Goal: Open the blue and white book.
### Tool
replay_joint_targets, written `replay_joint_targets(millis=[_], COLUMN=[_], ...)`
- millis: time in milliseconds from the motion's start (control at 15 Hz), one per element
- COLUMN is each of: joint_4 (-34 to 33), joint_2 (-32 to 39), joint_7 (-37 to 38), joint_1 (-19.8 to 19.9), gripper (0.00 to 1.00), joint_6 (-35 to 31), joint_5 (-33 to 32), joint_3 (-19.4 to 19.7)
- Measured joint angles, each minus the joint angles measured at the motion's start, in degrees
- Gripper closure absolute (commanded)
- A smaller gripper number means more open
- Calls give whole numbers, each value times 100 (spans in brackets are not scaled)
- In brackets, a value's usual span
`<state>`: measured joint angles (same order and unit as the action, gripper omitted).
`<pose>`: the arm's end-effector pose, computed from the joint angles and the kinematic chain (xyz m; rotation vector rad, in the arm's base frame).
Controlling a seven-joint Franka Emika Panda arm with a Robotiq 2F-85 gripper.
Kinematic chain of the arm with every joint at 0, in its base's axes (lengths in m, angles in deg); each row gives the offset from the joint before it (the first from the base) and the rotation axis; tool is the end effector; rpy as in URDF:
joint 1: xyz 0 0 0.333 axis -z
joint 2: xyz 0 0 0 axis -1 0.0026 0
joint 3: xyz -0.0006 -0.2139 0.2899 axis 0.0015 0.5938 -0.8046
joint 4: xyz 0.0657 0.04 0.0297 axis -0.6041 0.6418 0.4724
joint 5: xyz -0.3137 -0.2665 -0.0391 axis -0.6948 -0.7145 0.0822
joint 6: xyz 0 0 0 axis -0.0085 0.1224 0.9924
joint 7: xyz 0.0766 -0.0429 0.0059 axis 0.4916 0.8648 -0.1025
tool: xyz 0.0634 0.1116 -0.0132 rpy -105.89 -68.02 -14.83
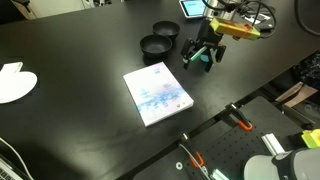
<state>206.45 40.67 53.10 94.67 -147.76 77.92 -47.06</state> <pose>0.4259 -0.0668 0.2282 -2.8175 0.3913 0.3462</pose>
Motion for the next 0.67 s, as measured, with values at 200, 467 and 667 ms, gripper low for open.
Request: replay_joint_targets(millis=[200, 467, 667], joint_4=[414, 529, 537], joint_2=[50, 40, 78], joint_7=[-29, -27, -27], joint_1=[-17, -52, -49], gripper=[0, 0, 0], joint_6=[-1320, -1709, -1695], joint_5=[5, 8, 7], joint_3=[-161, -237, -237])
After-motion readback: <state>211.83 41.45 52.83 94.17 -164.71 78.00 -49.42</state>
